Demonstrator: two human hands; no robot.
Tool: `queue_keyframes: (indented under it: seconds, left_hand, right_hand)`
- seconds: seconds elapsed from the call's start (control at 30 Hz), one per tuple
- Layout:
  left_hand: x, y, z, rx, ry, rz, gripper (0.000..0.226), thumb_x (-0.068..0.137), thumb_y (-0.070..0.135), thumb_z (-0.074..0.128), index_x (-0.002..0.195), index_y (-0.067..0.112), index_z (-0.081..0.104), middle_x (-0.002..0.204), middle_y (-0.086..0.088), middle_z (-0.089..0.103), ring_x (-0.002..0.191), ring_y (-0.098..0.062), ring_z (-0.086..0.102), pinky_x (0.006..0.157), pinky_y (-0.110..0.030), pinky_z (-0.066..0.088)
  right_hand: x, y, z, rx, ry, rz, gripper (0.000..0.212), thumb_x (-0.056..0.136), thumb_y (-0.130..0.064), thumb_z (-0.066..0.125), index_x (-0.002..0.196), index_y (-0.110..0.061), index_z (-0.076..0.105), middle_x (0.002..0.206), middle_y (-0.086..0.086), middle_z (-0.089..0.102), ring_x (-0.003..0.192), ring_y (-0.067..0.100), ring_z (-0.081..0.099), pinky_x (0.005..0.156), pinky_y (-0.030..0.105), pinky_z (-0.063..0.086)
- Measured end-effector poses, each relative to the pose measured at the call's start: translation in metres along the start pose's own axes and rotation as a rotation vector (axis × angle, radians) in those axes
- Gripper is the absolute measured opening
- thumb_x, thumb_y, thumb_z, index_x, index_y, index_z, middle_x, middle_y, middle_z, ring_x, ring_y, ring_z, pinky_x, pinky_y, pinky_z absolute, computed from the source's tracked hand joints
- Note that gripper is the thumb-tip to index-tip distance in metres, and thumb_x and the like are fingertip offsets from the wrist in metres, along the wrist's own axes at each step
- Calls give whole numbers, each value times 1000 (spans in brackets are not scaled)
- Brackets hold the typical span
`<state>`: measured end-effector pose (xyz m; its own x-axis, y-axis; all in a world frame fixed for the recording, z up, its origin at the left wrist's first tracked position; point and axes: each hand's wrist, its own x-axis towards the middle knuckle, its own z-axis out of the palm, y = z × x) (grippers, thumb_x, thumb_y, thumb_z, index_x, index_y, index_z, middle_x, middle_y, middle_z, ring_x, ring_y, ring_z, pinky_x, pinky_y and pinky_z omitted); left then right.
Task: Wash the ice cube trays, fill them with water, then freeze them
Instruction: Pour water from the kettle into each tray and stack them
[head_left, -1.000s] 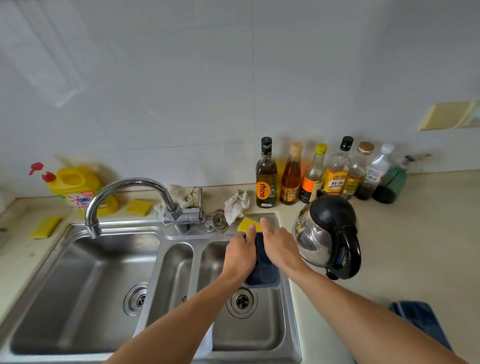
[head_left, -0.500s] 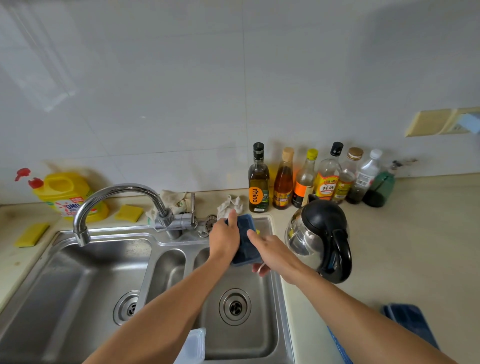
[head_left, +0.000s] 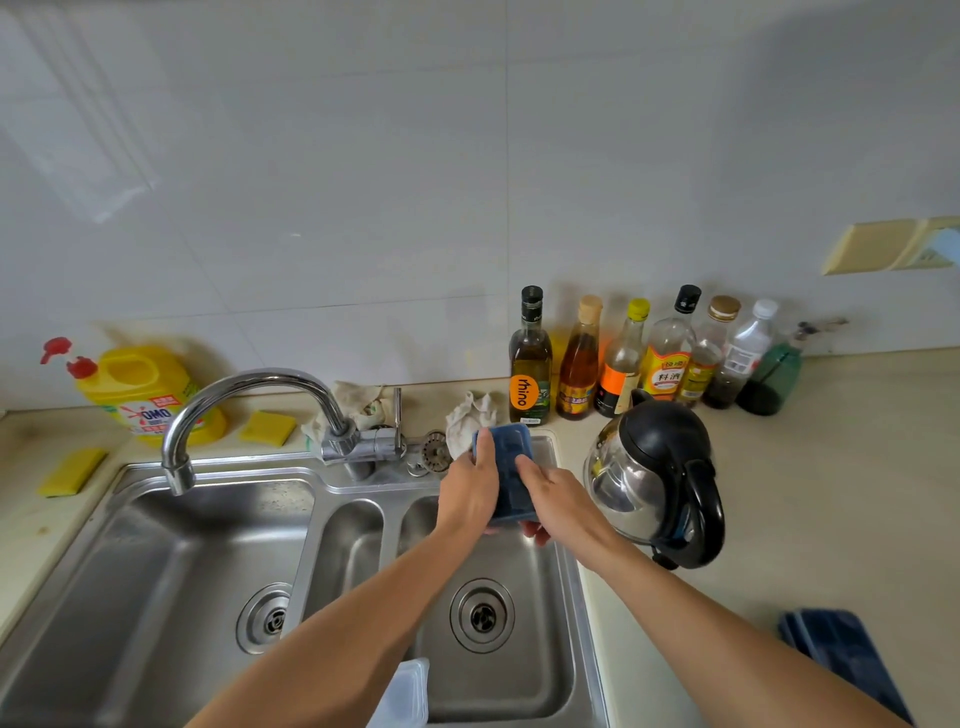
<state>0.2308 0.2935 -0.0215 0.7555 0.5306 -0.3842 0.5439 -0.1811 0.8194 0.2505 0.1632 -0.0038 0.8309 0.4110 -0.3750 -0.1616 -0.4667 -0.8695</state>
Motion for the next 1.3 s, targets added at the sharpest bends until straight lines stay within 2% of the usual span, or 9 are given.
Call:
queue_keyframes:
  seconds: [0.13,0.23,0.33,0.47,0.67,0.8,0.93,1.1,1.3]
  left_hand:
    - [-7,-9,-5,101,8,47,63,105,54,28,107,5,67,92,-10,68,72,-18,62,38,-21,42]
    - [-16,-16,-3,118,-87,78,57,104,56,32,91,10,62,87,-8,66,74,-21,66,36,-22,46]
    - [-23,-20,-4,138,-133,99,54,104,55,31,81,13,56,85,-7,65,70,-17,64,35,-17,43]
    - [-22,-28,-13,151,-141,104,54,105,54,30,85,12,57,90,-9,67,71,-16,63,38,-15,43]
    - [-10,-34,-25,218,-127,142,53,104,56,31,78,16,55,86,-5,67,77,-19,64,67,-33,49]
    - [9,-33,-43,219,-60,188,51,104,57,31,86,17,57,89,-4,68,81,-19,64,69,-35,49]
    - [25,-22,-66,148,-68,303,42,106,51,32,90,20,55,84,5,62,74,-8,60,55,-12,43]
    - [34,-8,-82,105,-269,447,43,104,48,42,132,18,53,118,-2,68,107,-18,66,92,-37,58]
    - [35,-3,-85,50,-352,549,30,99,37,60,123,21,60,109,4,70,99,-14,68,82,-33,61]
  right_hand:
    - [10,-7,0,-132,41,23,60,104,-59,31,108,-9,64,94,13,70,81,25,71,74,41,62]
    - [20,-12,1,-103,140,62,63,103,-61,31,98,-8,65,96,13,68,91,28,66,90,49,56]
    - [26,-9,6,-140,229,59,69,105,-58,32,82,-1,65,74,6,62,73,18,59,79,41,49]
    - [29,-4,20,-167,245,55,68,106,-54,33,73,-2,60,67,5,59,65,17,57,61,36,40]
    - [32,-9,32,-134,226,-8,64,105,-56,35,59,-14,45,58,0,52,54,13,52,50,28,36]
    - [28,-8,31,12,-5,34,50,102,-57,46,98,-12,66,86,5,73,74,15,72,52,22,53]
    - [26,-2,27,6,-178,4,23,100,-38,61,113,-18,65,103,8,73,90,17,72,73,28,58]
    - [24,-10,16,54,-117,-70,17,98,-20,65,111,-30,65,110,-5,75,100,9,71,89,29,58]
    - [12,-5,16,22,-24,-86,21,97,-15,65,113,-30,66,109,-7,76,101,5,72,92,30,55]
